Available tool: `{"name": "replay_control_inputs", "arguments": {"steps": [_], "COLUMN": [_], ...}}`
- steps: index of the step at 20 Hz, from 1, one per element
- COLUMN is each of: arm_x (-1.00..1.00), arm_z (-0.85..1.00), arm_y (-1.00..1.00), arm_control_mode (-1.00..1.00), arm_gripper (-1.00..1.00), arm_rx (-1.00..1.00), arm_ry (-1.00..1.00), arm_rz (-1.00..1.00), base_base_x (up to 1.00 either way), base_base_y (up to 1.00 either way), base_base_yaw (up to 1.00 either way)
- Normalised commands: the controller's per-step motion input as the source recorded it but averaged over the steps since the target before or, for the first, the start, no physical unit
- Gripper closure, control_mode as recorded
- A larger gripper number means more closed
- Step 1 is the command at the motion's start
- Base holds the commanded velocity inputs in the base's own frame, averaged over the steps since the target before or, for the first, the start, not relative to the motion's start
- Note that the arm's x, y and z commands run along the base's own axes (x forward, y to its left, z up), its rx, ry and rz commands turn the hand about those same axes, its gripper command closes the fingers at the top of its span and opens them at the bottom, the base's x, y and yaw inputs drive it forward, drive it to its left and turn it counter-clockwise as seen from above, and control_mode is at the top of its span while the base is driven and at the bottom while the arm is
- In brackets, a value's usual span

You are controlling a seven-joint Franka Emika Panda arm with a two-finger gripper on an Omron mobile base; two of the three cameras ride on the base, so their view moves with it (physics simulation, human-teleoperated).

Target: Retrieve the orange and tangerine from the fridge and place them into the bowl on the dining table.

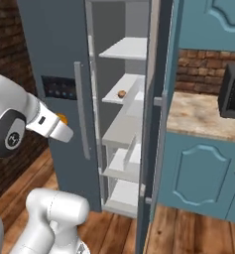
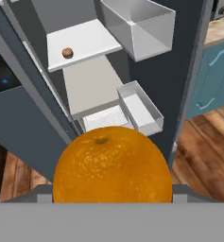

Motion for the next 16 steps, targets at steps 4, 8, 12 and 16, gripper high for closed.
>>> {"name": "replay_control_inputs", "arguments": {"steps": [4,8,12,16], "arm_x": [0.00,0.00,0.00,0.00], "arm_z": [0.00,0.00,0.00,0.00], "arm_y": [0.00,0.00,0.00,0.00], "arm_control_mode": [1.00,1.00,1.00,1.00], "arm_gripper": [1.00,1.00,1.00,1.00], "arm_rx": [0.00,0.00,0.00,0.00], "arm_ry": [0.00,0.00,0.00,0.00], "arm_rz": [0.00,0.00,0.00,0.00], "base_base_x": [-0.77,-0.52,-0.44,-0.47], "base_base_y": [0.03,0.00,-0.05,-0.09], "base_base_yaw": [-0.16,-0.41,-0.56,-0.62]}}
